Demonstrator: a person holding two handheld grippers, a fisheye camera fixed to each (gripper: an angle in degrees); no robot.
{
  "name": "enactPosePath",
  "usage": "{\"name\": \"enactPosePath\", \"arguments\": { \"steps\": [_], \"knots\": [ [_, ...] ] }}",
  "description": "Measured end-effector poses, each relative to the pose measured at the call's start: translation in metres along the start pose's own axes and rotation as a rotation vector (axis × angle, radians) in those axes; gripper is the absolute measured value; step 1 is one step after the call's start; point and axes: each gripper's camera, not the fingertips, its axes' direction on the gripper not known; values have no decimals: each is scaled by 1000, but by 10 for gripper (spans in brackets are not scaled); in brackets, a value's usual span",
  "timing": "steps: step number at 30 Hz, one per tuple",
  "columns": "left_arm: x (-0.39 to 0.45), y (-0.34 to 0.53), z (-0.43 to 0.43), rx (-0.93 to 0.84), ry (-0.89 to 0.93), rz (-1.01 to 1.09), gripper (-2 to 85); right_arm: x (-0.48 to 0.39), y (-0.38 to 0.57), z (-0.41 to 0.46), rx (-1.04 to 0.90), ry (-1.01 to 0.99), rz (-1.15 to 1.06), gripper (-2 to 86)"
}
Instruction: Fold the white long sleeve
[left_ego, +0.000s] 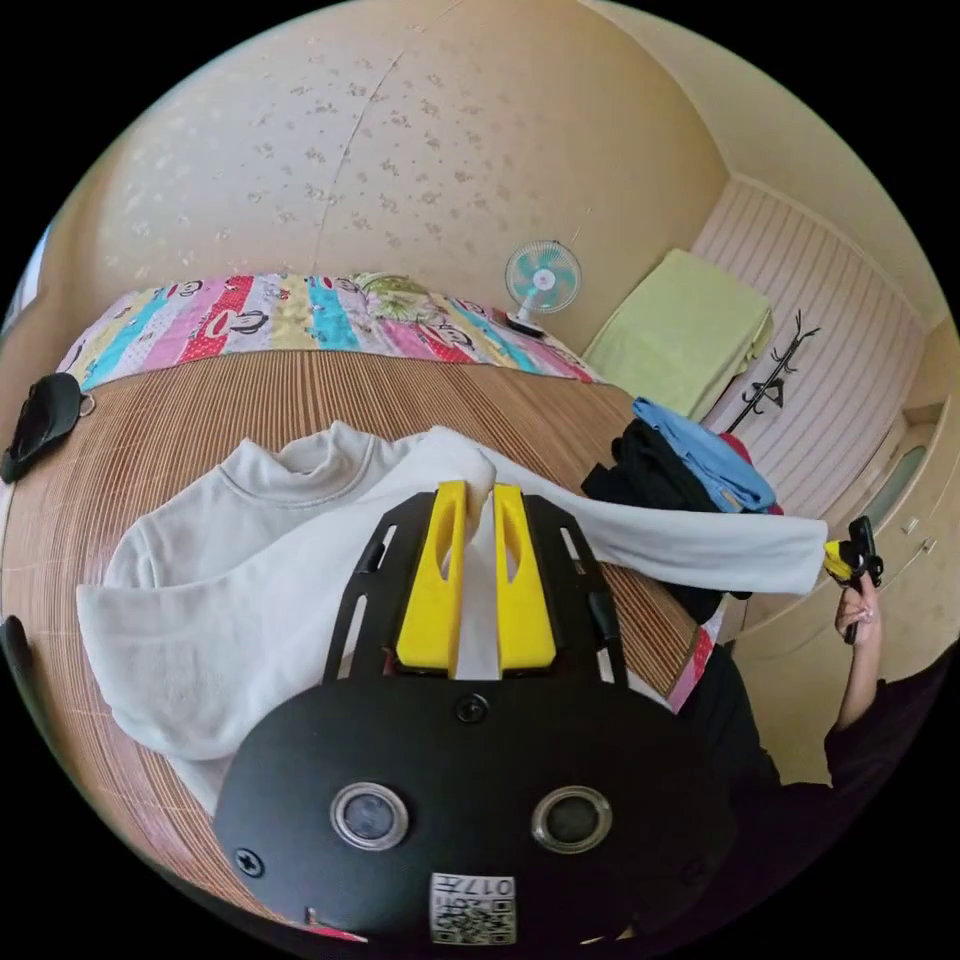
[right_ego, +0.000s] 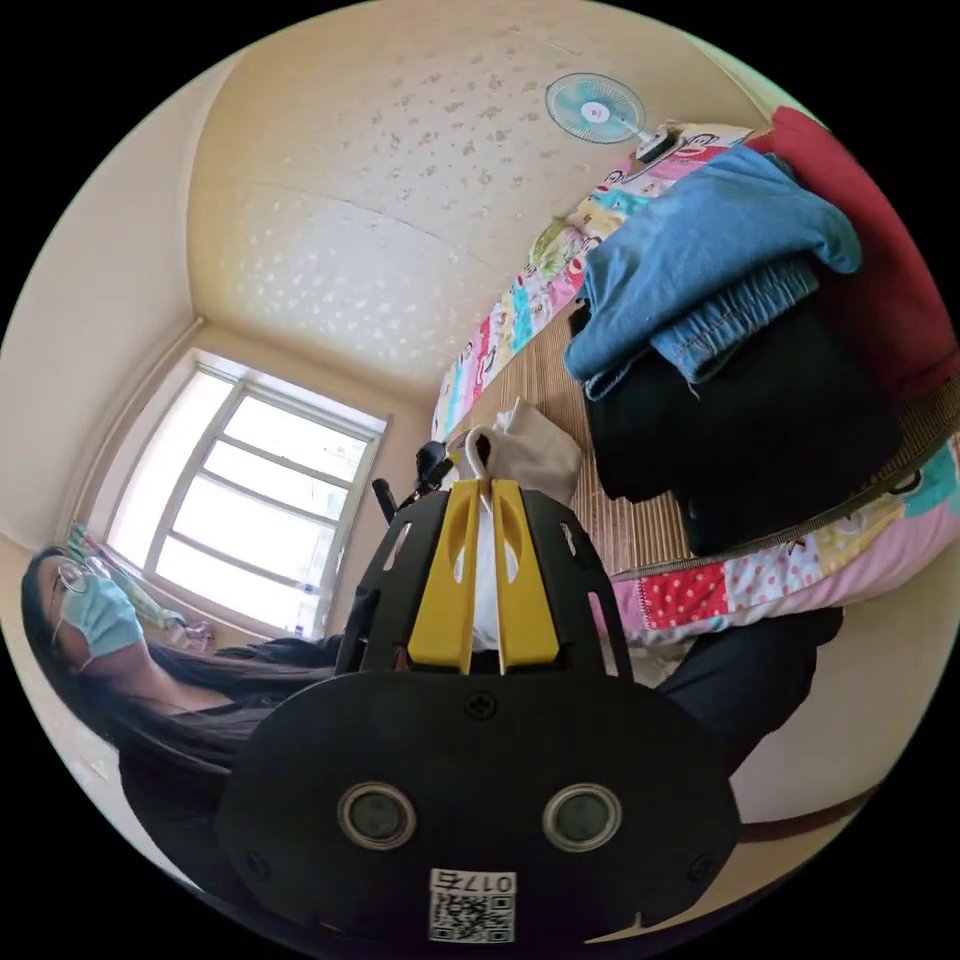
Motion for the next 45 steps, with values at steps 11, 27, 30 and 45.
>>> {"name": "enactPosePath", "arguments": {
  "steps": [11, 27, 30, 45],
  "knots": [
    [26, 132, 11, -223, -31, -7, 127, 11, 16, 10, 48, -57, 141, 26],
    [12, 291, -164, -166, -244, -213, 141, -376, 46, 414, -430, -108, -830, 33],
    [6, 314, -185, -153, -247, -262, 142, -325, 86, 437, -479, -6, -786, 49],
    [-13, 275, -114, -230, -255, -186, 136, -174, 61, 406, -300, 460, -500, 108]
  ]
}}
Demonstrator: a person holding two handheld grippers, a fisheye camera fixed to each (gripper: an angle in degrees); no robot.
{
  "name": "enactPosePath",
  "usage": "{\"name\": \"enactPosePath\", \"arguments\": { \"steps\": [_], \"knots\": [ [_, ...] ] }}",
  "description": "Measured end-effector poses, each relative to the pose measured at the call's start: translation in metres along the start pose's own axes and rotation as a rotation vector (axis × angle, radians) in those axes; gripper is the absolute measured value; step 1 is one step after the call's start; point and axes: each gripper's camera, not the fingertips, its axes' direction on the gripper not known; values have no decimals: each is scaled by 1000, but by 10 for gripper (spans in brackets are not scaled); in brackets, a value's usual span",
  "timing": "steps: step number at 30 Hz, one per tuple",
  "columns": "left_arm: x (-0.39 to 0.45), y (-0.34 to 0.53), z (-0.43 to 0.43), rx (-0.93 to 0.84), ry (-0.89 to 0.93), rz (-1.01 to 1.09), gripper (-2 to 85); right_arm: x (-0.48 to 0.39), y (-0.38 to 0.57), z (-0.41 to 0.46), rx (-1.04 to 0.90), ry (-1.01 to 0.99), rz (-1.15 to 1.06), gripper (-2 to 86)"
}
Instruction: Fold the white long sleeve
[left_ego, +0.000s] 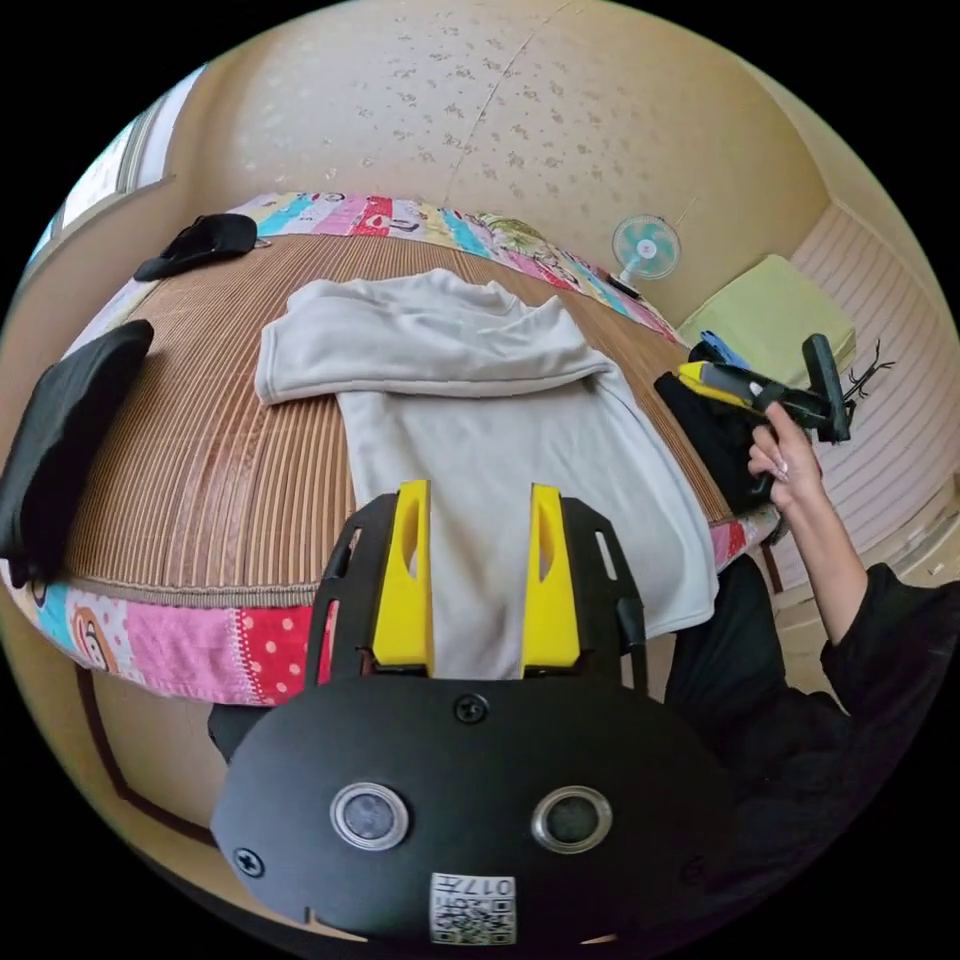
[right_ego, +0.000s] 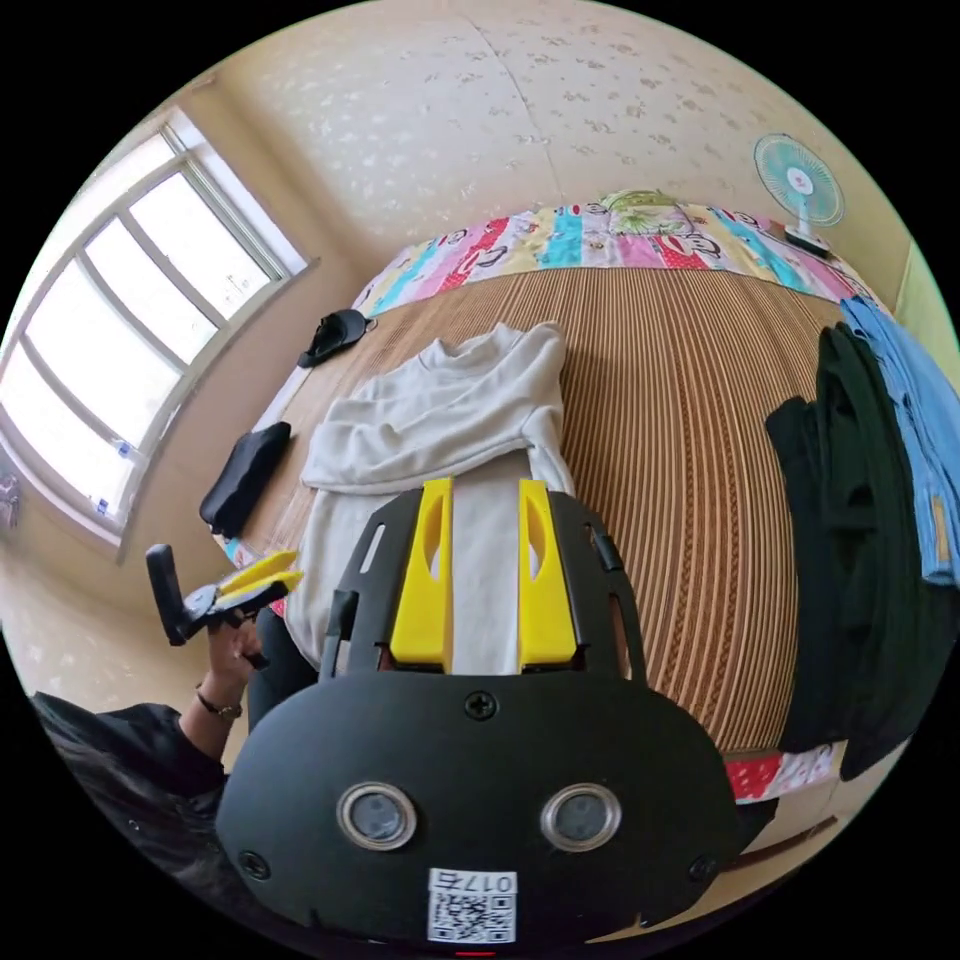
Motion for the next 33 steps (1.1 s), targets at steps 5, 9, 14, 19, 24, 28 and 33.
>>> {"name": "enactPosePath", "arguments": {
  "steps": [5, 9, 14, 19, 24, 28, 33],
  "knots": [
    [26, 61, 17, 302, -214, 45, 114, -9, -79, 72, -125, 182, -15, 137],
    [10, 72, 15, 318, -140, -38, 104, 6, -79, 113, -258, 173, -59, 56],
    [-21, 86, 15, 359, 8, -85, 81, 65, -32, 37, 146, 285, 216, 19],
    [-35, 95, 18, 378, 65, -111, 62, 115, -24, 68, -140, 135, 217, 27],
    [-37, 101, 20, 390, 66, -102, 60, 79, -63, 65, 29, -123, 149, 116],
    [-38, 103, 22, 393, 78, -93, 60, 54, -106, 112, -111, 74, 111, 137],
    [-38, 103, 28, 396, 83, -79, 53, 73, -106, 115, -13, 227, 218, 38]
  ]
}}
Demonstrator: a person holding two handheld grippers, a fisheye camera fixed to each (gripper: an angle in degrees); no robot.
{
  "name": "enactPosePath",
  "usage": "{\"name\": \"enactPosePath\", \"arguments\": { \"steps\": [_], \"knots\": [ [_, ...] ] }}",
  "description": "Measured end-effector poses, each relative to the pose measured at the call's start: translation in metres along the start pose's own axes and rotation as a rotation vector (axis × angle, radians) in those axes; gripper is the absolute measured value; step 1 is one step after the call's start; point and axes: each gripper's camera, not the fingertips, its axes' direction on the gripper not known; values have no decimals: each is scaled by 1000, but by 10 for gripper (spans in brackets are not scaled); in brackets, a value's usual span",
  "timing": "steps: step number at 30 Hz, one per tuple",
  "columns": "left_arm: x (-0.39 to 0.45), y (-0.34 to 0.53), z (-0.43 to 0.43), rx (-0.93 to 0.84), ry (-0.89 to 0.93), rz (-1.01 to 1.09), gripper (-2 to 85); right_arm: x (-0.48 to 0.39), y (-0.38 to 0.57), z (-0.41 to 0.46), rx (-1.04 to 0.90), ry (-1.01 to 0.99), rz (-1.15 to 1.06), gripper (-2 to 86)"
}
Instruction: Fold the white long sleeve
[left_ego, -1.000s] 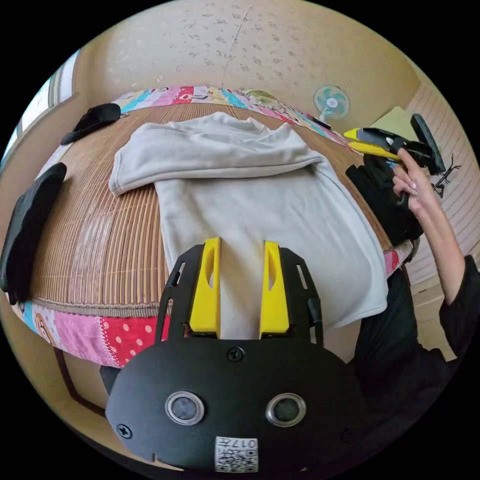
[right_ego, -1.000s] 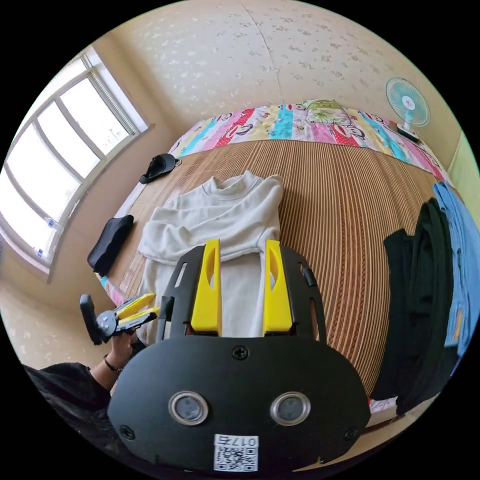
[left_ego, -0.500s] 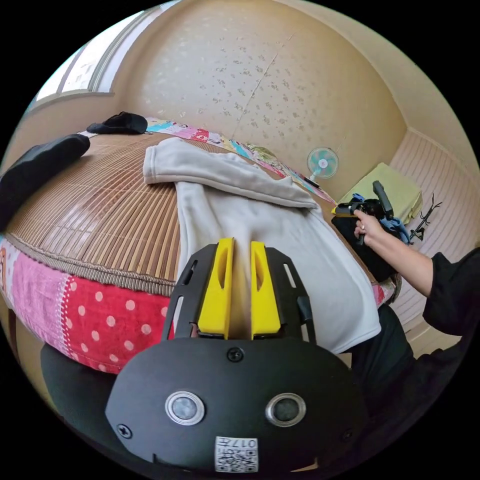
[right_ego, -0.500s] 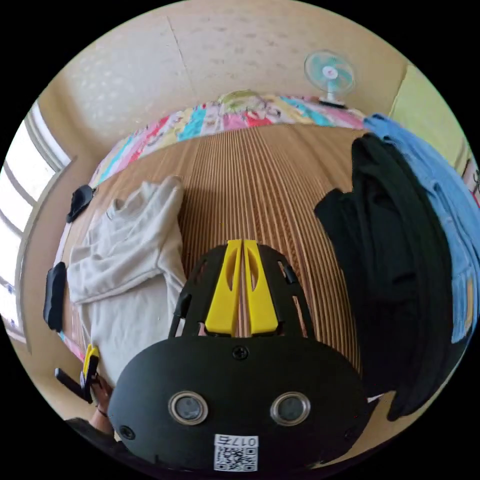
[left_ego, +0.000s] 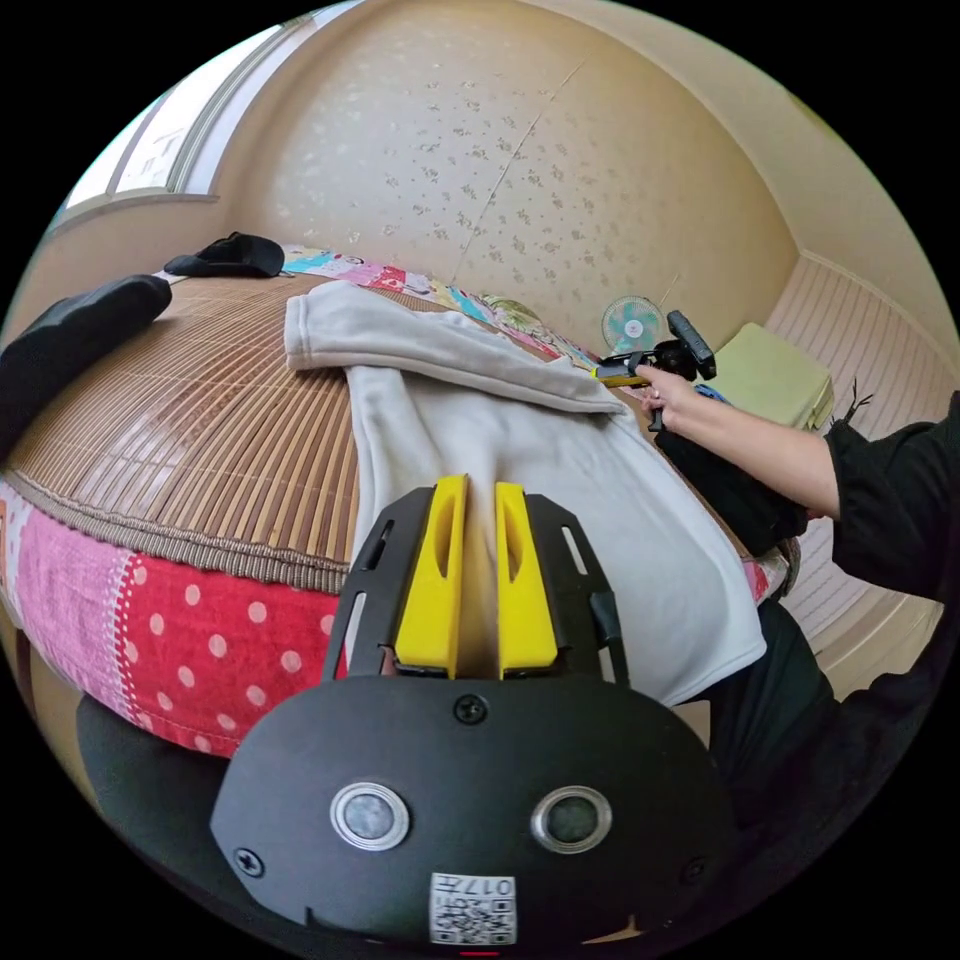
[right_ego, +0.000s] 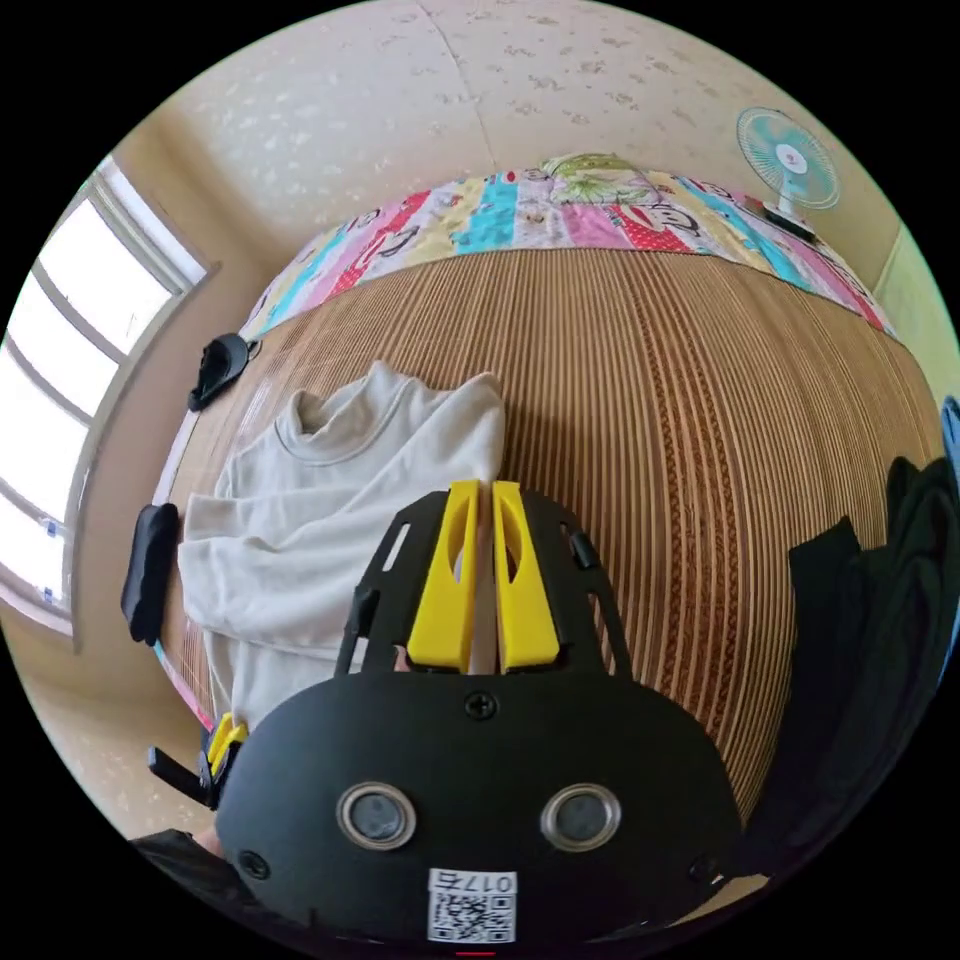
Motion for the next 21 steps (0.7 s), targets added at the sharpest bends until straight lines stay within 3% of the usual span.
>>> {"name": "enactPosePath", "arguments": {
  "steps": [5, 9, 14, 21],
  "knots": [
    [-4, -2, 6, -11, 47, -8, 45, 45, 27, 25, -42, 119, 169, 30],
    [0, -4, 11, -5, 38, 1, 44, 45, 63, -26, 143, -35, 65, 63],
    [9, -13, 17, -19, 14, -4, 44, 27, 132, -63, 97, -172, -53, 78],
    [49, -79, 13, -262, -179, -165, 67, -1, 243, -96, 37, -52, -180, 68]
  ]
}}
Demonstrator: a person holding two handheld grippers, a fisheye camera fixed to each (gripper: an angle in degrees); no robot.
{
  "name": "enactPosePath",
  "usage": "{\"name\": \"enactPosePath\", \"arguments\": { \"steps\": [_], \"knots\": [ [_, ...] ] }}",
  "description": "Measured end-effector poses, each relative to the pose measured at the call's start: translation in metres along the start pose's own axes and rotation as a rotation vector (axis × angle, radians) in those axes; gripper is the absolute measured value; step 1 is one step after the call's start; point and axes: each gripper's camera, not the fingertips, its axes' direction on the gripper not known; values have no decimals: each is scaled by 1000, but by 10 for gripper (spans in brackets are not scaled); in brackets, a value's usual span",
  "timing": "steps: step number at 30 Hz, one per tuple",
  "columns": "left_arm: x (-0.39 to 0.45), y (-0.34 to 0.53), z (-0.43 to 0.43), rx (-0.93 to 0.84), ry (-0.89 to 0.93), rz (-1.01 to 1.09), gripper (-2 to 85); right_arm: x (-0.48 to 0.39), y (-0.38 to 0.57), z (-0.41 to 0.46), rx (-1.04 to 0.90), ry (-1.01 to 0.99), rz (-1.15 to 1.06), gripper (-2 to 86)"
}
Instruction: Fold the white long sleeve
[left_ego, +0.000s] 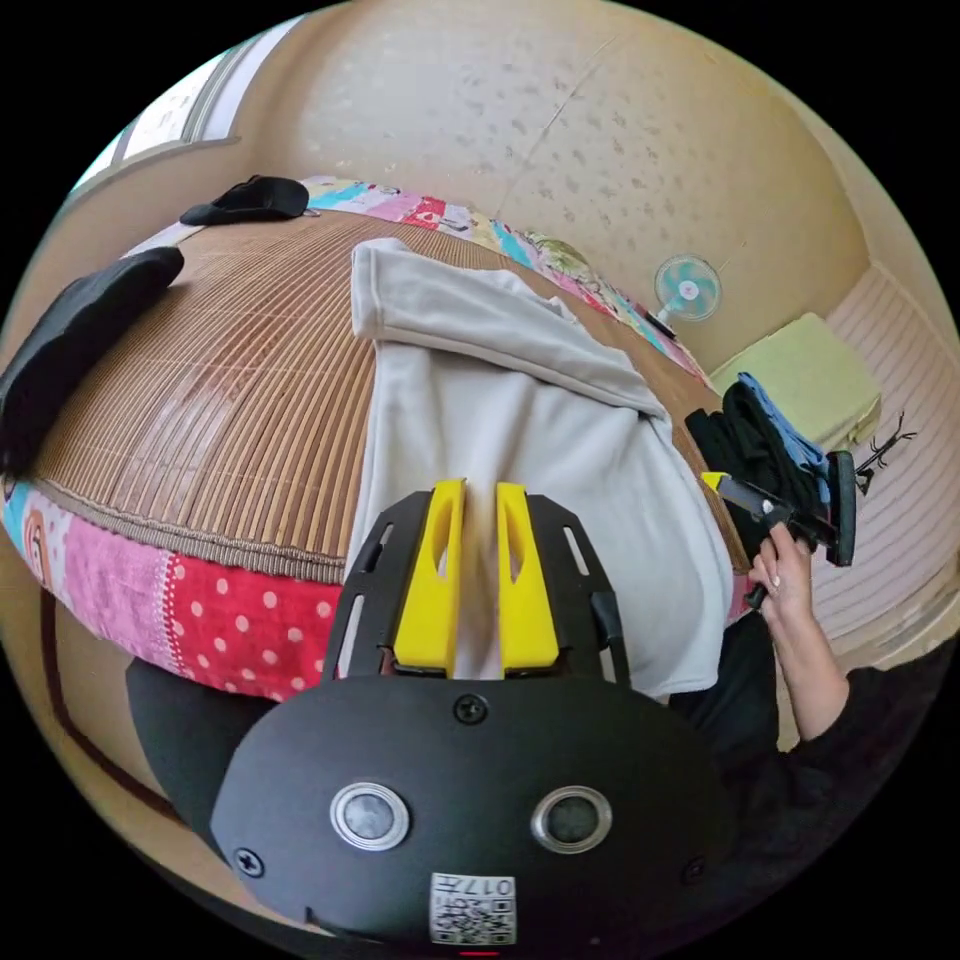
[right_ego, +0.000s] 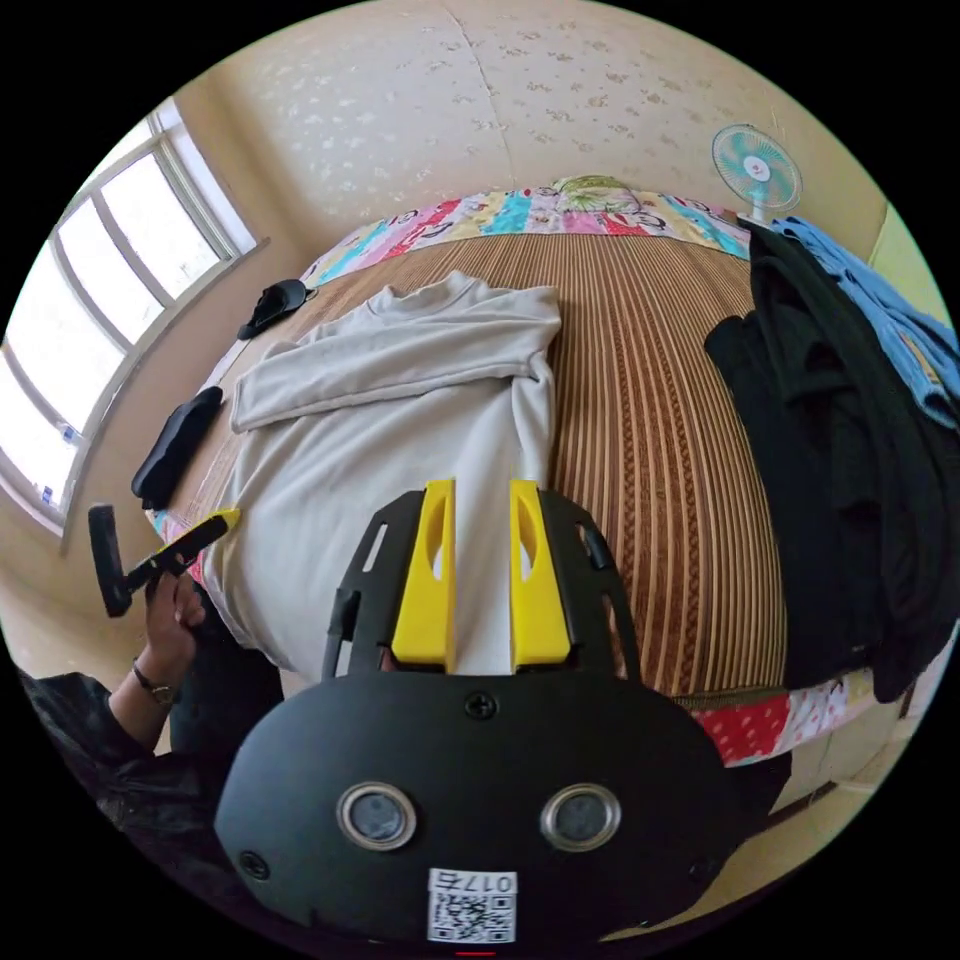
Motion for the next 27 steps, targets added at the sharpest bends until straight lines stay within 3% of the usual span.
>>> {"name": "enactPosePath", "arguments": {
  "steps": [3, 5, 6, 8, 13, 20, 24, 27],
  "knots": [
    [26, -12, 8, 50, -195, 42, 59, -4, 7, -1, -10, 30, 23, 39],
    [38, -27, 48, -97, -273, 100, 12, -7, -3, 23, -96, 79, 0, 24],
    [46, -34, 51, -49, -311, 115, 3, -9, -12, 48, -197, 104, -31, 18],
    [51, -51, 63, -47, -337, 116, -5, -12, -25, 59, -170, 116, -63, 13],
    [54, -120, 96, -104, -317, 121, -9, -10, -82, 95, -165, 148, -64, 8],
    [19, -202, 124, -125, -119, 57, -7, 7, -138, 130, -87, 162, 14, 6],
    [13, -168, 81, -126, -95, 170, 16, -6, -136, 134, -70, 236, -25, 7],
    [-17, -102, 18, -37, -109, 75, 90, -16, -135, 137, -63, 304, -54, 7]
  ]
}}
